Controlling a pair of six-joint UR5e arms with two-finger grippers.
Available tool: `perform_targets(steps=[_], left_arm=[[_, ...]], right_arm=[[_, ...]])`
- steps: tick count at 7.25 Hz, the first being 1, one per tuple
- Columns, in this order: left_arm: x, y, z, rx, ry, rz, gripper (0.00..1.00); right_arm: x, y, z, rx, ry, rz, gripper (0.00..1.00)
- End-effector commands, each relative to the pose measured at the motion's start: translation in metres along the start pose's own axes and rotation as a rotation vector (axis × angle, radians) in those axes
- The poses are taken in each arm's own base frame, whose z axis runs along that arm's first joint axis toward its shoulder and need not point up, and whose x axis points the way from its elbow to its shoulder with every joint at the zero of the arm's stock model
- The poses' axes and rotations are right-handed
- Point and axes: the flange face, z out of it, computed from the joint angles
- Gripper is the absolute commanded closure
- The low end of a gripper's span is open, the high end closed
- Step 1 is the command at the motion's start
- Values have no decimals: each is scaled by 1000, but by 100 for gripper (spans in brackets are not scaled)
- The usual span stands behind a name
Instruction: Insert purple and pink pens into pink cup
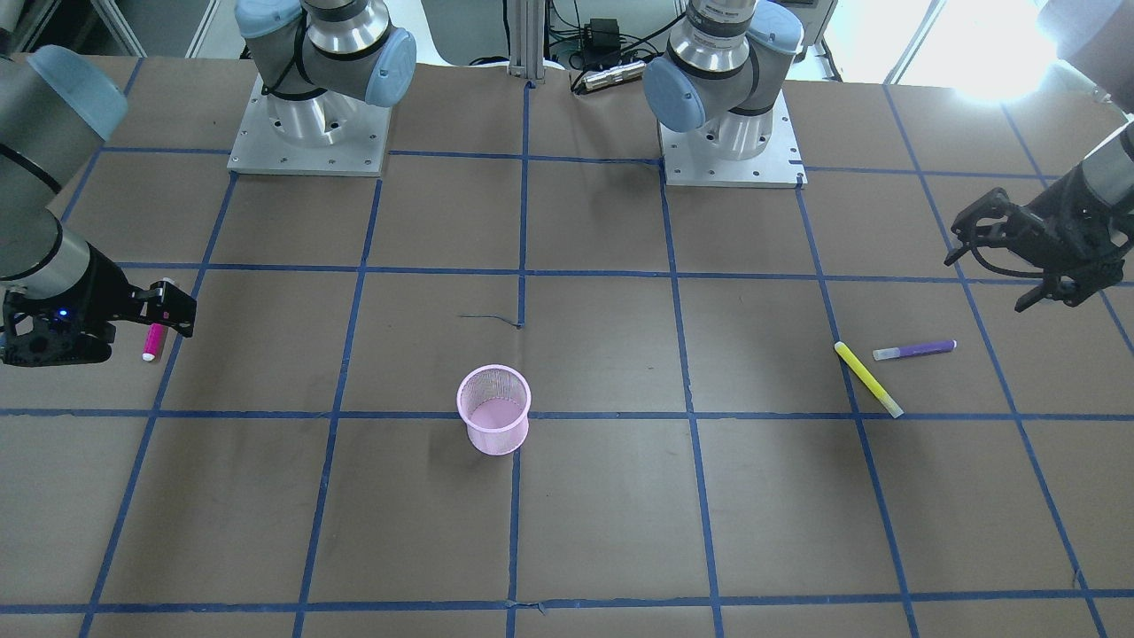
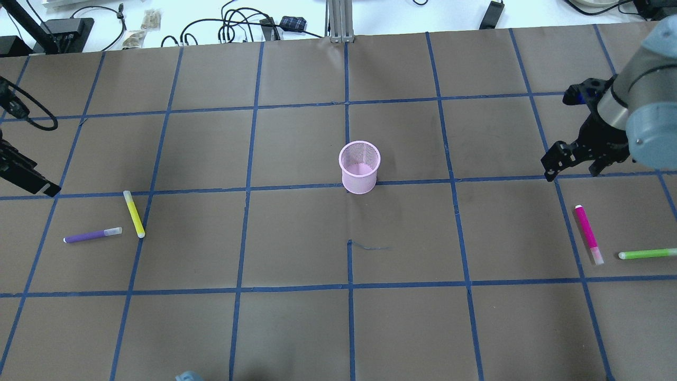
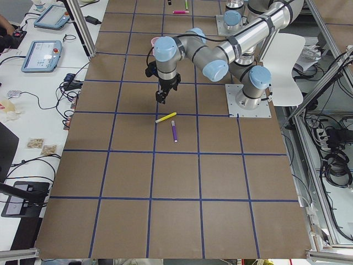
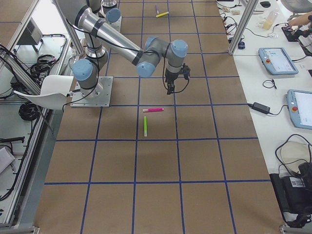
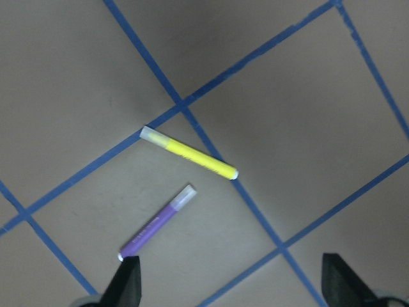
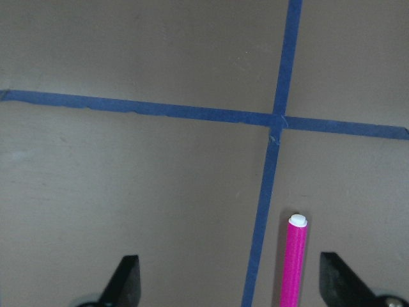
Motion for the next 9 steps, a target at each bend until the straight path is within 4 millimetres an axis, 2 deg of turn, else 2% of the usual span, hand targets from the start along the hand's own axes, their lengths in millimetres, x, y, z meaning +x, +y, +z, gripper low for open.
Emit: perform_targets(steps=[1,2,3,4,5,6,7,8,9], left_arm=[[-47,53,53,181,48,230,0],[-58,78,93,222,107,325,2],[-65,94,124,308,128,440,3],[-70,110,150,340,160,485,3],[-78,122,169,372,174,525,10],[-85,135,187,392,195,506,10],[-89,141,204,418,210,516,15],[-94,144,210,423,215,514,24],[-95,143,211,424,216,515,40]], right_arm=[[12,22,50,17,76,-83,3],[27,24,67,-11,51,-59,4],[47,29,73,-17,35,-42,5],[46,31,75,-20,29,-32,14],[47,30,76,-20,26,-27,19],[48,30,84,-33,16,-8,25],[49,28,86,-36,16,16,33],[49,31,90,-48,16,12,43],[55,31,87,-42,20,26,45]])
